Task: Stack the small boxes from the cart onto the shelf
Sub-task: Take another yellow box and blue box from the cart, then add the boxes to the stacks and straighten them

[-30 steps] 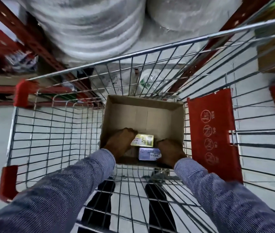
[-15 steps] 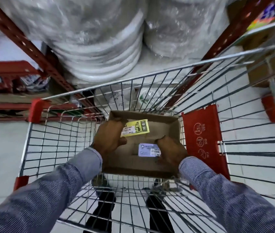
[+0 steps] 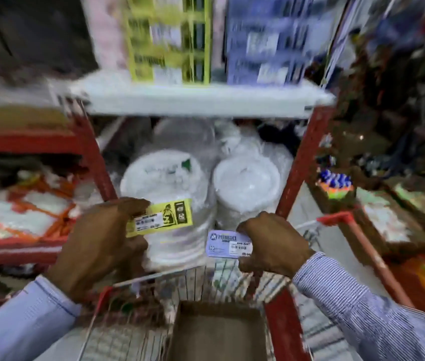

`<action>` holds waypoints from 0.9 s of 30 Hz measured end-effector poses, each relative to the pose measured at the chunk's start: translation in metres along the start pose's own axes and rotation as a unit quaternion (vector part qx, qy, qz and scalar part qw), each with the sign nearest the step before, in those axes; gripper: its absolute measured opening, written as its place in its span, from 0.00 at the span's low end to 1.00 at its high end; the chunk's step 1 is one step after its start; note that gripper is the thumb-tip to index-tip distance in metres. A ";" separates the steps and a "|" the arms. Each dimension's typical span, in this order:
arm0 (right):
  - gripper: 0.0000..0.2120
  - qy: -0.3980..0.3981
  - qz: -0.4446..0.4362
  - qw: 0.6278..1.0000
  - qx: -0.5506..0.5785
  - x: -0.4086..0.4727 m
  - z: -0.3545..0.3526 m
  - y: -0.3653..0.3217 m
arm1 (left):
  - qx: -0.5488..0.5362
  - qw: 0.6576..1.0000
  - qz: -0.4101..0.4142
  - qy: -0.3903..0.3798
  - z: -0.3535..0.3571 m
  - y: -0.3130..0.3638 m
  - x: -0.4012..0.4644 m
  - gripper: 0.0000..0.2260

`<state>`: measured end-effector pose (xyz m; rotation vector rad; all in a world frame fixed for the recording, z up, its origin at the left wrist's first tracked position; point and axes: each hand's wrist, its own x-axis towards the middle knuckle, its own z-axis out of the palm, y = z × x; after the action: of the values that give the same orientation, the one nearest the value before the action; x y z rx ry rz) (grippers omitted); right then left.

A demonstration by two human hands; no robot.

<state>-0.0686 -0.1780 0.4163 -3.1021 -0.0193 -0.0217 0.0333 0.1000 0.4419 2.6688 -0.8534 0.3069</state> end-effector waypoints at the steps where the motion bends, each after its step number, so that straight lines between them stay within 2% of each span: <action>1: 0.22 0.028 0.000 1.000 -0.008 0.003 -0.032 -0.002 | 0.009 1.000 -0.006 0.023 -0.027 0.003 0.009 0.31; 4: 0.21 0.080 -0.011 0.996 -0.042 0.002 -0.105 -0.009 | 0.023 0.997 0.009 0.075 -0.085 0.010 0.023 0.30; 6: 0.20 0.142 -0.013 0.989 -0.041 0.005 -0.145 -0.009 | 0.032 0.989 0.027 0.140 -0.121 0.017 0.034 0.30; 8: 0.19 0.157 -0.004 0.986 -0.045 0.007 -0.159 -0.011 | 0.024 0.988 0.025 0.148 -0.124 0.017 0.044 0.30; 9: 0.19 0.224 -0.013 0.972 -0.072 0.008 -0.204 -0.010 | 0.041 0.978 0.051 0.198 -0.165 0.025 0.054 0.30; 10: 0.19 0.242 -0.005 0.968 -0.065 0.008 -0.218 -0.011 | 0.034 0.974 0.056 0.217 -0.173 0.026 0.059 0.31; 12: 0.20 0.249 0.000 0.965 -0.088 0.013 -0.238 -0.008 | 0.032 0.978 0.060 0.199 -0.183 0.029 0.076 0.31; 18: 0.20 0.344 0.041 0.934 -0.090 0.046 -0.282 0.021 | 0.012 0.967 0.105 0.232 -0.205 0.043 0.132 0.28; 24: 0.15 0.361 0.048 0.927 -0.085 0.085 -0.294 0.044 | 0.010 0.965 0.130 0.227 -0.208 0.043 0.190 0.27; 27: 0.16 0.367 0.038 0.925 -0.091 0.098 -0.297 0.049 | -0.003 0.961 0.148 0.235 -0.209 0.043 0.208 0.18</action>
<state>0.0256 -0.2379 0.7129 -3.0402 0.1320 -1.2289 0.1515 0.0340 0.7075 2.2992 -1.0777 0.9599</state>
